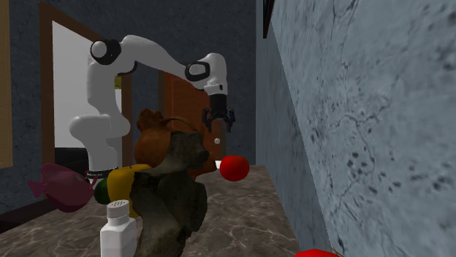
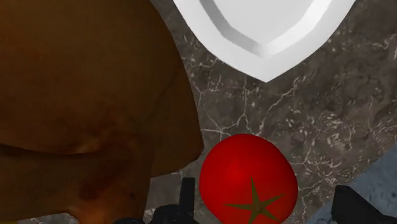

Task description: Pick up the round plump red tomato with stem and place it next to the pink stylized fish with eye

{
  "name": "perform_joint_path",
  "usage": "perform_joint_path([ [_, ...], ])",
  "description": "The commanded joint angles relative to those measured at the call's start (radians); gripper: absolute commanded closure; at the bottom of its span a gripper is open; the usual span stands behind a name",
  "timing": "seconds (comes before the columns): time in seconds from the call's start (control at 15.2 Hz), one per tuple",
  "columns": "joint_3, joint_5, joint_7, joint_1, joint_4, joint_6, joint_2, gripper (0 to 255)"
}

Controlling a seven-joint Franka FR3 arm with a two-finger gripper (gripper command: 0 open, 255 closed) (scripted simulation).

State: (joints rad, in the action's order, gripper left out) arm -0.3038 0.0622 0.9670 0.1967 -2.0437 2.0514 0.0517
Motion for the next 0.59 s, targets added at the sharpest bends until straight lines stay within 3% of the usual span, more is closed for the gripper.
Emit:
perform_joint_path([
  [0.0, -0.004, 0.055, 0.101, 0.005, 0.064, 0.011, -0.082, 0],
  [0.26, 0.016, 0.152, 0.270, -0.001, 0.201, 0.004, -0.233, 0],
  [0.53, 0.025, 0.167, 0.289, -0.003, 0.194, 0.037, -0.261, 0],
])
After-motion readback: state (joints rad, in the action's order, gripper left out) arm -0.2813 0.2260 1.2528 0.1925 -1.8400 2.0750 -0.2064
